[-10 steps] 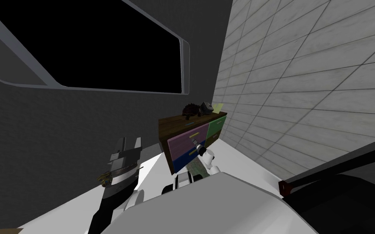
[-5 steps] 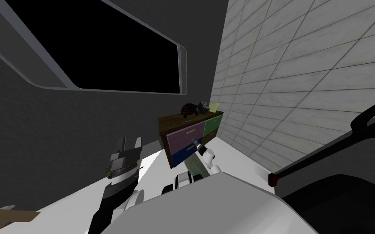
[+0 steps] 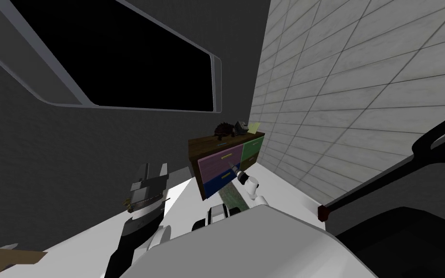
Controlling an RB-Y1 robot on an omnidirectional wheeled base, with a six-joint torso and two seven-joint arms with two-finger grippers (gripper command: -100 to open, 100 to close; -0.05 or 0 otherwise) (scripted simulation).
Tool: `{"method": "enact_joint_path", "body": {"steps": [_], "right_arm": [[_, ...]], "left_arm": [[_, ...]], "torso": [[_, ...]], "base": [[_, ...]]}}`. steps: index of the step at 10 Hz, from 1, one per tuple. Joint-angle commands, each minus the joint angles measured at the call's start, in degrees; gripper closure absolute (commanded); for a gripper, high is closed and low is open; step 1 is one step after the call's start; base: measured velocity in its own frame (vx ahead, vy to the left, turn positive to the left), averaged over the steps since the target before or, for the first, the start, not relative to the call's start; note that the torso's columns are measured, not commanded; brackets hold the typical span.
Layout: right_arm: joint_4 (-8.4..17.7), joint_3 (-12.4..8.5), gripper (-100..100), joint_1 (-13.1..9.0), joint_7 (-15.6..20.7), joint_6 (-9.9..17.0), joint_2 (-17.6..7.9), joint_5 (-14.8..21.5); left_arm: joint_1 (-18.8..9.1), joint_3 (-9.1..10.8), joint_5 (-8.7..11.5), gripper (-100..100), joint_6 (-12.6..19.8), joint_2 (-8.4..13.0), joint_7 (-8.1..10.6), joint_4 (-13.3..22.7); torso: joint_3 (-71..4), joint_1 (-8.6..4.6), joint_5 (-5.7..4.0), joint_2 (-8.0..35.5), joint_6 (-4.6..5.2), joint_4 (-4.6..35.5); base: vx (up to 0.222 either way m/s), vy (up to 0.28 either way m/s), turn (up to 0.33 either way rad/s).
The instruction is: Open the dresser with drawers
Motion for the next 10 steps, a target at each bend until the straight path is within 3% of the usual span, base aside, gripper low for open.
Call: {"method": "enact_joint_path", "body": {"steps": [1,10], "right_arm": [[0.4,-0.6,-100,0.7,0.4,2.0,-2.9,-2.1],[1.0,-2.5,-100,5.9,0.8,12.3,-4.5,-13.0]], "left_arm": [[0.0,0.0,0.0,0,0.0,0.0,0.0,0.0],[0.0,0.0,0.0,0,0.0,0.0,0.0,0.0]], "torso": [[0.0,-0.02,-0.01,0.1,0.01,0.0],[0.1,-0.03,-0.01,0.1,0.01,0.0]], "base": [[0.066,0.01,-0.008],[0.095,0.026,-0.013]]}}
